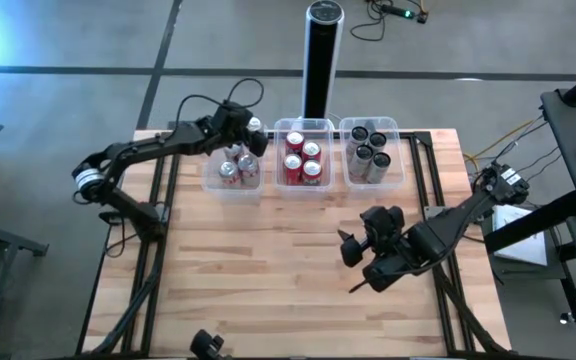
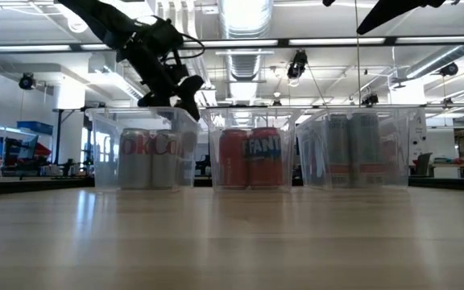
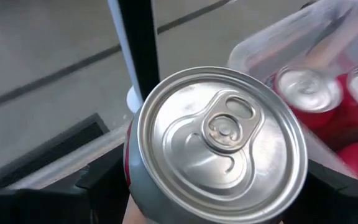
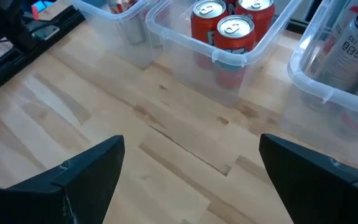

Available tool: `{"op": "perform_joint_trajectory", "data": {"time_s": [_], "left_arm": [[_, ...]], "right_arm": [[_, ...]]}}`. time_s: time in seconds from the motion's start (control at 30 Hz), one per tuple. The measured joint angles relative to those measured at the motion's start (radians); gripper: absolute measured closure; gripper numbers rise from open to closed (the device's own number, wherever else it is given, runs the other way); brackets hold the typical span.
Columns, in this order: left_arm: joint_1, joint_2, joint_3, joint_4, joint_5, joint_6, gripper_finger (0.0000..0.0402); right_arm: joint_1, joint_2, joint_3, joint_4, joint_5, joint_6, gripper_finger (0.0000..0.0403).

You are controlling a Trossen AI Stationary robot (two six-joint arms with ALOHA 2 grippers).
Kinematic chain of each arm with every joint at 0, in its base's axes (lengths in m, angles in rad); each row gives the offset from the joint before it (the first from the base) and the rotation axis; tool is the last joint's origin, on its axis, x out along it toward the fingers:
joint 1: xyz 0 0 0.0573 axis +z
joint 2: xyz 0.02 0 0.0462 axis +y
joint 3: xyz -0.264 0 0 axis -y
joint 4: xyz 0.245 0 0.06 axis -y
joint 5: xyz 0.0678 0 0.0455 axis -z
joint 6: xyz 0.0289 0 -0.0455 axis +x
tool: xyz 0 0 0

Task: Sort soda cans
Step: Put the red-silver soda can into the left white bin

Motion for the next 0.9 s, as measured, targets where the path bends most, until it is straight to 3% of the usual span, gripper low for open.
{"op": "perform_joint_trajectory", "data": {"time_s": [0.33, 0.9], "left_arm": [[0.011, 0.076, 0.007, 0.012, -0.039, -0.118, 0.0095], [0.01, 0.069, -0.012, -0.026, 0.014, 0.025, 0.0091]], "right_arm": [[-0.003, 0.0, 0.0, -0.001, -0.001, 0.008, 0.0035], [-0.004, 0.001, -0.005, -0.007, 0.0, 0.007, 0.0035]]}}
